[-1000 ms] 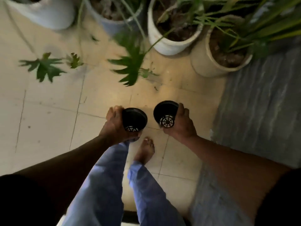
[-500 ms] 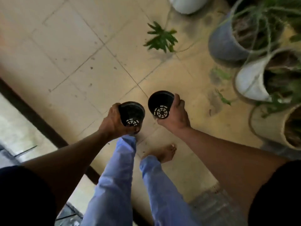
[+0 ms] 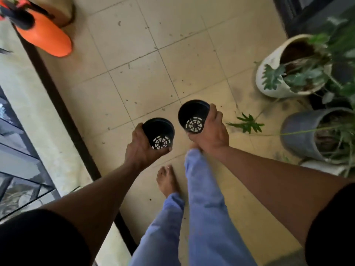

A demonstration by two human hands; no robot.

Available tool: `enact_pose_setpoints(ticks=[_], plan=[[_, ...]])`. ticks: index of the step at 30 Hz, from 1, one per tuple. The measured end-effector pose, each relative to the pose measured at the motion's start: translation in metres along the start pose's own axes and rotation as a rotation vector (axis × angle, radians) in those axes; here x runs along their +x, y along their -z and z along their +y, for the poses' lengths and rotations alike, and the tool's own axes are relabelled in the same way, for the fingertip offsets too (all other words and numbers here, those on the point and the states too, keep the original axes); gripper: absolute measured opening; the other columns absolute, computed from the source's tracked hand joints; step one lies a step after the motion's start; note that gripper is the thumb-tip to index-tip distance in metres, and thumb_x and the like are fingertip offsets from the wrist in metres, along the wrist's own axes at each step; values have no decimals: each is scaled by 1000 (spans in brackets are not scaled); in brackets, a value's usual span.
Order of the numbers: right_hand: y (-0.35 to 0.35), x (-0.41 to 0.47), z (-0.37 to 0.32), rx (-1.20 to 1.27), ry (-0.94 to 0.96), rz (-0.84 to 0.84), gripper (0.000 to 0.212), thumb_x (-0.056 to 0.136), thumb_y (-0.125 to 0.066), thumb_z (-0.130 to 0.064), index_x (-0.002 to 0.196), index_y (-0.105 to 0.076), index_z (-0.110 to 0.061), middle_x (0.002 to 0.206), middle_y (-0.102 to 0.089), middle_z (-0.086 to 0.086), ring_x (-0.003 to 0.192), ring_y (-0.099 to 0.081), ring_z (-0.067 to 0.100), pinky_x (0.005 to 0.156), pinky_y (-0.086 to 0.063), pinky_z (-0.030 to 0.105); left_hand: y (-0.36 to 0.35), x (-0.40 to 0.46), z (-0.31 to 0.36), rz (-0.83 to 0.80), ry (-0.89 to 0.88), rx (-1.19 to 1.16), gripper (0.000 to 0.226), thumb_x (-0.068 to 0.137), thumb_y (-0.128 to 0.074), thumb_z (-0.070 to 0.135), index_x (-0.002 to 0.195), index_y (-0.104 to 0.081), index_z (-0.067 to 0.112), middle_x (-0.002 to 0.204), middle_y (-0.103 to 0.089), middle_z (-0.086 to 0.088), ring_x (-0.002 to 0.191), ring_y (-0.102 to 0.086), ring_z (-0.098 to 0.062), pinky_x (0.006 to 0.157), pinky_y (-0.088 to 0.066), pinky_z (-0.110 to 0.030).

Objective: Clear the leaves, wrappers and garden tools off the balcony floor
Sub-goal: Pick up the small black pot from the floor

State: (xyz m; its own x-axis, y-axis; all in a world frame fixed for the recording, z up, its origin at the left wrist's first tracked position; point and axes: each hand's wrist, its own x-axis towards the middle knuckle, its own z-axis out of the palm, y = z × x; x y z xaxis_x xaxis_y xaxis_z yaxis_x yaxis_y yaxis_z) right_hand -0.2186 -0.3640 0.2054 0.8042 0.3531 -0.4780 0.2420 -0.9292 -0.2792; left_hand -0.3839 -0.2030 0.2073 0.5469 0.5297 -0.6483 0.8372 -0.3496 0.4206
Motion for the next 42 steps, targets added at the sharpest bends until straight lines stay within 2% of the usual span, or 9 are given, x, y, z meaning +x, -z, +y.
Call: enact_pose_setpoints(ticks=[8, 15, 20, 23, 26, 30, 33, 38, 42], plan=[[31, 133, -107, -45, 80, -39, 126, 62, -90, -54, 155, -14, -15, 135, -42, 12, 101, -66, 40, 80, -54, 42, 86, 113, 36, 76, 145, -85, 121, 56, -86, 69, 148, -26, 18, 144, -47, -6, 121, -59, -36, 94, -52, -47], [77, 247, -210, -51, 228, -87, 125, 61, -89, -52, 155, -13, -19, 137, -39, 11, 108, -63, 40, 84, -55, 44, 187, 209, 51, 196, 220, -199, 126, 56, -86, 71, 152, -23, 20, 149, -42, -3, 125, -58, -36, 95, -53, -51], [96, 330, -286, -98, 248, -149, 129, 62, -88, -59, 156, -9, -20, 143, -37, 13, 121, -56, 39, 91, -54, 45, 255, 281, 51, 230, 276, -284, 124, 57, -88, 66, 152, -23, 20, 148, -43, -4, 125, -58, -35, 94, -52, -46], [116, 369, -331, -101, 209, -205, 130, 62, -90, -58, 157, -11, -18, 145, -37, 14, 127, -52, 37, 97, -53, 47, 303, 319, 50, 177, 271, -308, 117, 51, -93, 63, 142, -39, 13, 134, -51, -7, 119, -60, -31, 91, -56, -47], [141, 401, -378, -132, 149, -311, 130, 60, -92, -57, 157, -14, -18, 146, -39, 14, 130, -50, 37, 102, -51, 50, 351, 348, 53, 126, 304, -349, 114, 49, -93, 62, 138, -42, 11, 131, -52, -8, 117, -59, -30, 92, -56, -47], [164, 460, -451, -232, 60, -507, 123, 59, -91, -59, 151, -22, -15, 142, -43, 14, 128, -52, 36, 101, -52, 50, 414, 405, 54, -161, 344, -464, 112, 48, -93, 64, 136, -46, 11, 132, -57, -8, 119, -60, -26, 99, -54, -45], [162, 515, -497, -340, 94, -616, 127, 58, -89, -65, 152, -20, -13, 143, -43, 15, 127, -52, 37, 98, -53, 50, 442, 455, 51, -275, 351, -352, 116, 49, -91, 66, 140, -43, 12, 134, -55, -6, 119, -59, -25, 97, -55, -42], [155, 610, -556, -421, 206, -615, 141, 65, -89, -60, 161, 3, -13, 165, -14, 15, 142, -40, 35, 104, -49, 50, 469, 536, 58, -193, 406, -249, 124, 52, -88, 72, 145, -35, 9, 139, -47, -10, 125, -53, -27, 90, -47, -32], [158, 684, -599, -454, 243, -556, 127, 63, -90, -58, 155, -15, -12, 146, -36, 20, 124, -54, 43, 93, -54, 49, 491, 596, 82, 13, 386, -352, 125, 50, -93, 65, 148, -33, 17, 139, -47, -10, 125, -55, -32, 95, -48, -37]])
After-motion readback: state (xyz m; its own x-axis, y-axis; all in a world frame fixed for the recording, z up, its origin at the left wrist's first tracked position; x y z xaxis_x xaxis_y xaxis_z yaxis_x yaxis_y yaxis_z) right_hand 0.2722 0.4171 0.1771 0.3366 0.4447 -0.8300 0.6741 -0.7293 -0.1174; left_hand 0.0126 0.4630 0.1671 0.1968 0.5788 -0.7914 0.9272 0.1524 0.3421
